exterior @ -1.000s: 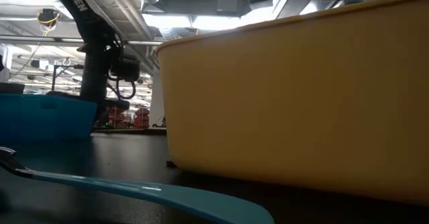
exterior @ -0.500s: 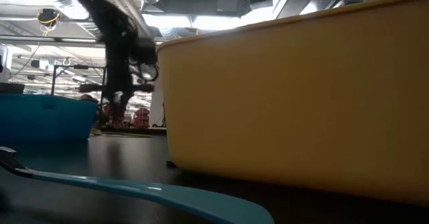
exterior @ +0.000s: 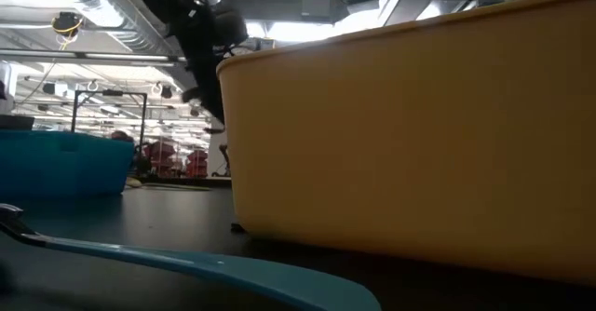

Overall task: Sort silverware by color (type)
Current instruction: Put the gold spoon into the black bin

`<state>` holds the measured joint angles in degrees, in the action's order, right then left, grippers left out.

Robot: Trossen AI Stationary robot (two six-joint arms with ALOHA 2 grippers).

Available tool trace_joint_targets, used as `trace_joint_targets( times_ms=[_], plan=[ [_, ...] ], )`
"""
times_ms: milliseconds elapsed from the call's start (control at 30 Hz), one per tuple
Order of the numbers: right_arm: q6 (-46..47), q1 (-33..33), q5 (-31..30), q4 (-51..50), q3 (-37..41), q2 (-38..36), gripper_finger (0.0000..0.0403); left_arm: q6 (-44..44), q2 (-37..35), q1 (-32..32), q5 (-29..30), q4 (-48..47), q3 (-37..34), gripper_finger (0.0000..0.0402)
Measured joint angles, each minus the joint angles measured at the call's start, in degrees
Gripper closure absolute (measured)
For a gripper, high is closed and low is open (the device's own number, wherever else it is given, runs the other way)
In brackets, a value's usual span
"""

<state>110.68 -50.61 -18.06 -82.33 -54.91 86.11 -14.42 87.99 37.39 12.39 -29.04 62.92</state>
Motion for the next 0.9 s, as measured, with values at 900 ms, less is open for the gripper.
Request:
trace_joint_targets(
  times_ms=[900],
  plan=[
    [-25.58,27.54,-21.58,-0.61,-29.73,-3.13,0.0304,61.69,0.00,-24.39,-3.11,9.24,0.00,0.0390]
  ],
)
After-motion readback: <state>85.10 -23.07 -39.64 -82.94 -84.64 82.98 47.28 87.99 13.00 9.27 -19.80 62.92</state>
